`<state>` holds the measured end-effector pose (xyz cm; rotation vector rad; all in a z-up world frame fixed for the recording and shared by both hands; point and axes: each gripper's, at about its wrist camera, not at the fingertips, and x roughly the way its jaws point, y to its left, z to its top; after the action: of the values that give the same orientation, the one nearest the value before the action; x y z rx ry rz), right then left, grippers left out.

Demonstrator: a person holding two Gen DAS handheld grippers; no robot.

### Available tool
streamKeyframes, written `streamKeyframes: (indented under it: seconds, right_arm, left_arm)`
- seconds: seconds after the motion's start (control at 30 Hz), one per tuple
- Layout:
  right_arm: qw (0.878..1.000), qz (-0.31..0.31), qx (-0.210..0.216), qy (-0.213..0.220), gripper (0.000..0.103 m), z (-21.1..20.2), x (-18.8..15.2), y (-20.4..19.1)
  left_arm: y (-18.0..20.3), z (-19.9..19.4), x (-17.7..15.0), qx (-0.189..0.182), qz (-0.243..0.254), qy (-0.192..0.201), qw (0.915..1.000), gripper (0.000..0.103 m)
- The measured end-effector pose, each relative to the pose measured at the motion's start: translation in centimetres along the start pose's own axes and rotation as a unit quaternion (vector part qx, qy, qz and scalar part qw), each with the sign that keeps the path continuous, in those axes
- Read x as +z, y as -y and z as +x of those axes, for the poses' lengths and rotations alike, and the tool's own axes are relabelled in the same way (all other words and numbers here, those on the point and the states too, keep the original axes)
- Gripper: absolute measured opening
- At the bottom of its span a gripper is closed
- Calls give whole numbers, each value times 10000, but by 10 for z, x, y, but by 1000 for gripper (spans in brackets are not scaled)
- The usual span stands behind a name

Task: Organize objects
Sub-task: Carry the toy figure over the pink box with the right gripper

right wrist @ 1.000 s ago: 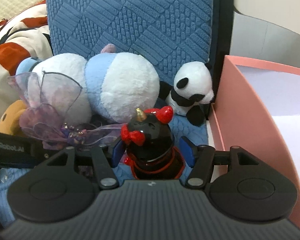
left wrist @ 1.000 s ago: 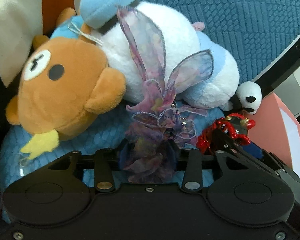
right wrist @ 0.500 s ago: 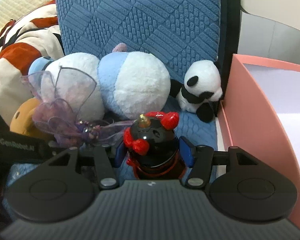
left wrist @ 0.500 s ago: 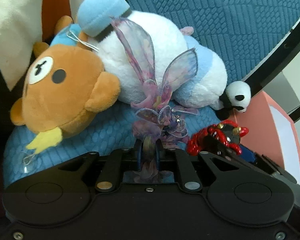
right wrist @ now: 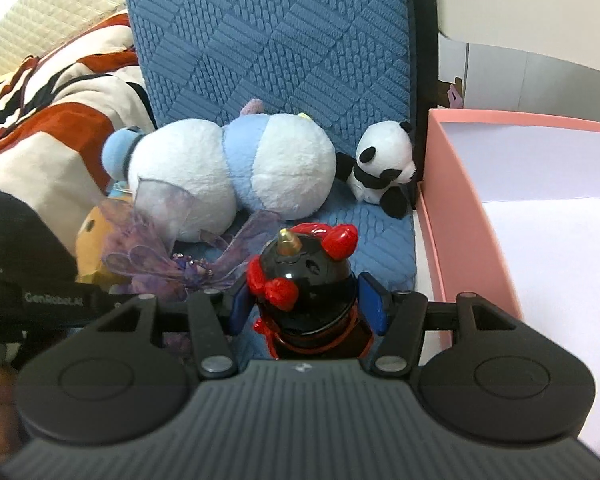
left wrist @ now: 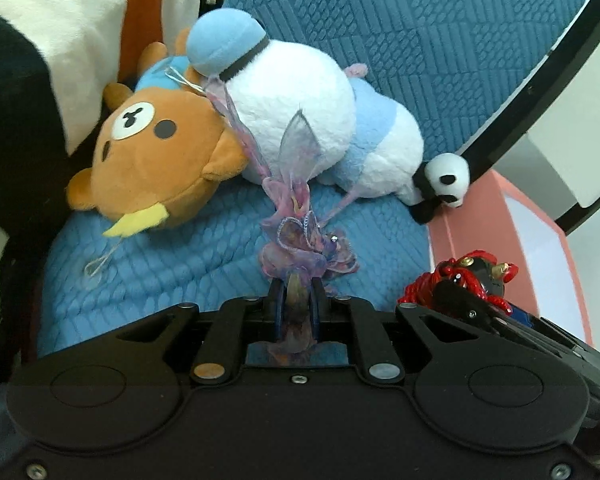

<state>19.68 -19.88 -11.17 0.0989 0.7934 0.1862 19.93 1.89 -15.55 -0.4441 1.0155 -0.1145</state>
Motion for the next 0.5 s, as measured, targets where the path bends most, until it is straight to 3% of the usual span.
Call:
streamKeyframes:
  seconds: [0.5]
  right_arm:
    - [9996, 97, 258, 68, 59, -75, 19, -4]
  left_arm:
    - [33, -87, 8, -200, 21, 463, 9987, 11]
